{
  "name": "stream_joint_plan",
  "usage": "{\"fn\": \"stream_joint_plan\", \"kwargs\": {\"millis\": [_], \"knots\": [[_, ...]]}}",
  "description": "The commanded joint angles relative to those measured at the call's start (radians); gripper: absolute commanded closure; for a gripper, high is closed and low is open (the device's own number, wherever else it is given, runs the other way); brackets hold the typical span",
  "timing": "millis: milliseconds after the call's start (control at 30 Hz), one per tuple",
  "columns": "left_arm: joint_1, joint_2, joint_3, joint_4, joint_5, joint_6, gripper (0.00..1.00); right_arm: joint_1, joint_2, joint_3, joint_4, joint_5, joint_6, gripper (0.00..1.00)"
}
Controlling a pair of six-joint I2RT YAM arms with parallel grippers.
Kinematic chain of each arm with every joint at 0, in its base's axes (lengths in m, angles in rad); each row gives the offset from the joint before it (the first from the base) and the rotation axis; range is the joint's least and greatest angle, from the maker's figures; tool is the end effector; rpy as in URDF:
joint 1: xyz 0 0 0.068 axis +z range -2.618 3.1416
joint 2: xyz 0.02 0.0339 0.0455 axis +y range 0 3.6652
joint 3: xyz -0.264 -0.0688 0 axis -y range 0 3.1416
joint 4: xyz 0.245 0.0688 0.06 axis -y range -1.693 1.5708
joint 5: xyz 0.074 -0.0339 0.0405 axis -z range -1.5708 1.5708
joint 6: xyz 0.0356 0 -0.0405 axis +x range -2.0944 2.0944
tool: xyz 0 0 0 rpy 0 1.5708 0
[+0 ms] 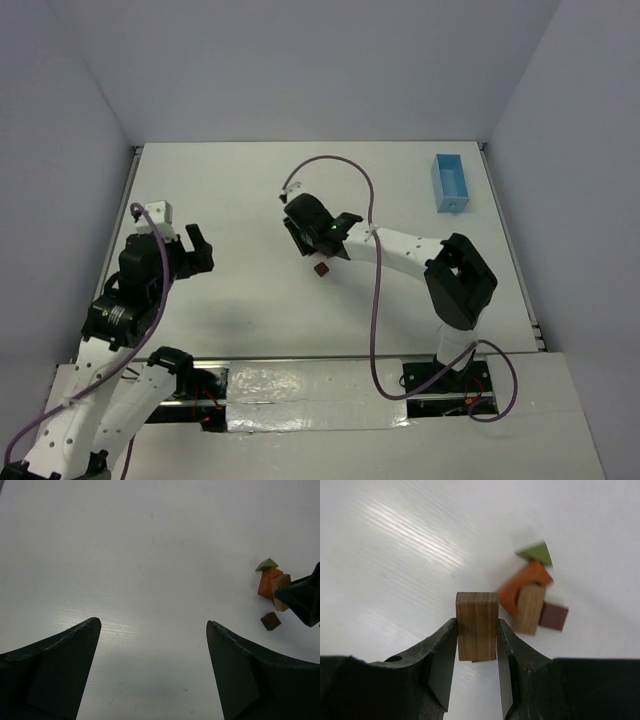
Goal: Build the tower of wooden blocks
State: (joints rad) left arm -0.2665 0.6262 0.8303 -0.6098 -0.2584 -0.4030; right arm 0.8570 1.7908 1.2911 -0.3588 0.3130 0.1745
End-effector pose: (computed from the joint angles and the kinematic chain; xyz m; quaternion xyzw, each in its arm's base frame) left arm 0.1311 -0.0264 0.3338 -0.1272 0.8213 -0.0776 0.5506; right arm 0.2649 0.2891 0.2248 -0.2586 0.8906 0.0428 0.3717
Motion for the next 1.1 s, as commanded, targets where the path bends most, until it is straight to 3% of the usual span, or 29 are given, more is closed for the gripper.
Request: {"fn": "stream_joint_plan", "kwargs": {"millis": [0, 167, 300, 367, 500, 667, 767, 867, 900, 1033, 1067], "knots": [[0.012, -0.098, 0.033, -0.002, -0.14, -0.048, 0.01, 0.022, 0.042, 0.131, 0.038, -0.101, -0.205, 0.74], [0.053, -0.246, 0.038, -0.044, -0.284, -0.112, 0.01, 0.05, 0.228, 0.399, -0.066, -0.311, -0.468, 0.74], [0.07, -0.338, 0.032, -0.044, -0.314, -0.125, 0.0, 0.065, 0.387, 0.563, -0.13, -0.465, -0.631, 0.72], [0.072, -0.374, 0.024, -0.039, -0.32, -0.126, 0.01, 0.068, 0.456, 0.718, -0.243, -0.535, -0.68, 0.7], [0.072, -0.396, 0.016, -0.025, -0.292, -0.111, 0.0, 0.102, 0.62, 0.936, -0.423, -0.52, -0.86, 0.67], [0.072, -0.378, 0.018, -0.024, -0.277, -0.105, 0.0, 0.148, 0.628, 0.86, -0.436, -0.431, -0.966, 0.65], [0.072, -0.373, 0.016, -0.021, -0.269, -0.102, 0.01, 0.151, 0.613, 0.85, -0.46, -0.466, -0.989, 0.58], [0.072, -0.367, 0.013, -0.015, -0.257, -0.094, 0.01, 0.157, 0.585, 0.835, -0.447, -0.485, -0.991, 0.36], [0.072, -0.365, 0.013, -0.013, -0.255, -0.092, 0.01, 0.155, 0.579, 0.841, -0.444, -0.488, -0.986, 0.24], [0.072, -0.352, 0.013, -0.011, -0.243, -0.089, 0.0, 0.145, 0.542, 0.863, -0.401, -0.491, -0.931, 0.08], [0.072, -0.35, 0.015, -0.011, -0.243, -0.088, 0.01, 0.14, 0.506, 0.843, -0.379, -0.486, -0.903, 0.0]]}}
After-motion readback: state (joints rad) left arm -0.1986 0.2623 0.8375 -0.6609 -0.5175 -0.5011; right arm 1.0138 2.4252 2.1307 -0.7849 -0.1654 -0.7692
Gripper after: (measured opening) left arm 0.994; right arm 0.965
